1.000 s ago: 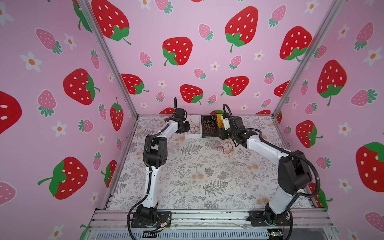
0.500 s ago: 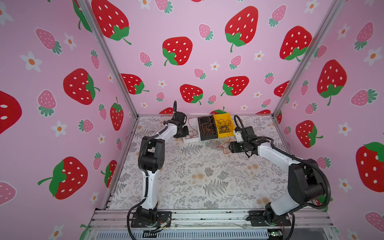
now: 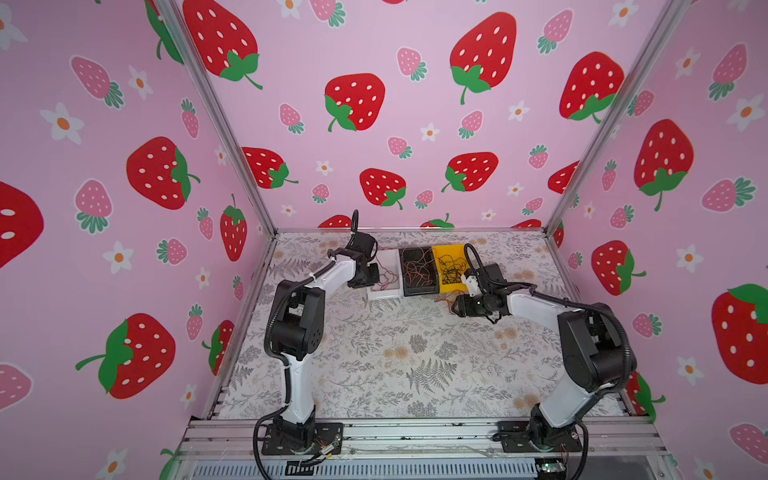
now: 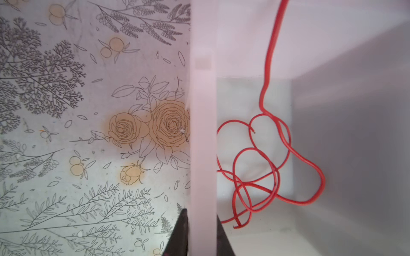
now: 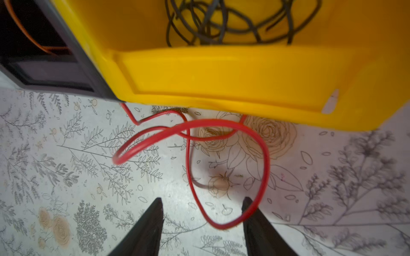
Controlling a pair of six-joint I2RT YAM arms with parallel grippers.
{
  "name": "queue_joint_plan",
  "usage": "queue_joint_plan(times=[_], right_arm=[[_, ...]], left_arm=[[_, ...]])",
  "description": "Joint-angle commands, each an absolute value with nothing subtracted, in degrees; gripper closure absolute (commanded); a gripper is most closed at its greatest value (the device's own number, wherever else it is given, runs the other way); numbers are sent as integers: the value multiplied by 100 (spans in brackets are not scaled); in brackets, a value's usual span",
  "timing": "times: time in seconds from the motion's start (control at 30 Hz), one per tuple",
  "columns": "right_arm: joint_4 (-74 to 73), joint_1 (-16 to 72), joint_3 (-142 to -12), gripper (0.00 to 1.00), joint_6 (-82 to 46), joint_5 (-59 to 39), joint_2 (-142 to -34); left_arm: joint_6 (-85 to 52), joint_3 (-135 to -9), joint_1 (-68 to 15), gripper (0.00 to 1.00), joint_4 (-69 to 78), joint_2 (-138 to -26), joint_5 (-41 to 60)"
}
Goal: Untangle the cables
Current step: 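Release the red wire and draw the right gripper back toward the remaining red wire, then grasp the remaining red wire on the table with the right gripper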
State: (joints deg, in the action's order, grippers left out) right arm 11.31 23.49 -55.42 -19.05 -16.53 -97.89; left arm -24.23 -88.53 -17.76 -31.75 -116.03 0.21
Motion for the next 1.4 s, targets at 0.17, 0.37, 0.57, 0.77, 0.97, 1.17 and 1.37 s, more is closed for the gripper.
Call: queue_joint_plan(times=[0.17,0.37,0.57,0.77,0.97,1.17,1.37], right_arm=[[727,2312,-5529,63,-2004,-1828,-10007],[1018,2312,-5289,88,-1835,-1652,-9439],[1447,2312,-5157,100,-1658,-1477,-8748],[1863,2346,-5329,100,-1537,-1555,-8212],[2441,2490,-5729,100,-1326,-1549,-7928],[3112,2841,-6165,100,-1256,-1158,-7732],[3465,3013,-6337,100,-1304,-908,-7304]], left_arm=[[-2632,-8781,-1784,76,-3061,-11173,53],[-2661,-8591,-1784,67,-2974,-10961,79],[-2539,-8595,-1743,55,-2918,-10747,1],[-2462,-8626,-1588,49,-2957,-10670,33],[-2404,-8510,-1403,46,-2892,-10414,52],[-2337,-8376,-1237,45,-2782,-10232,187],[-2263,-8288,-1165,44,-2699,-10211,334]])
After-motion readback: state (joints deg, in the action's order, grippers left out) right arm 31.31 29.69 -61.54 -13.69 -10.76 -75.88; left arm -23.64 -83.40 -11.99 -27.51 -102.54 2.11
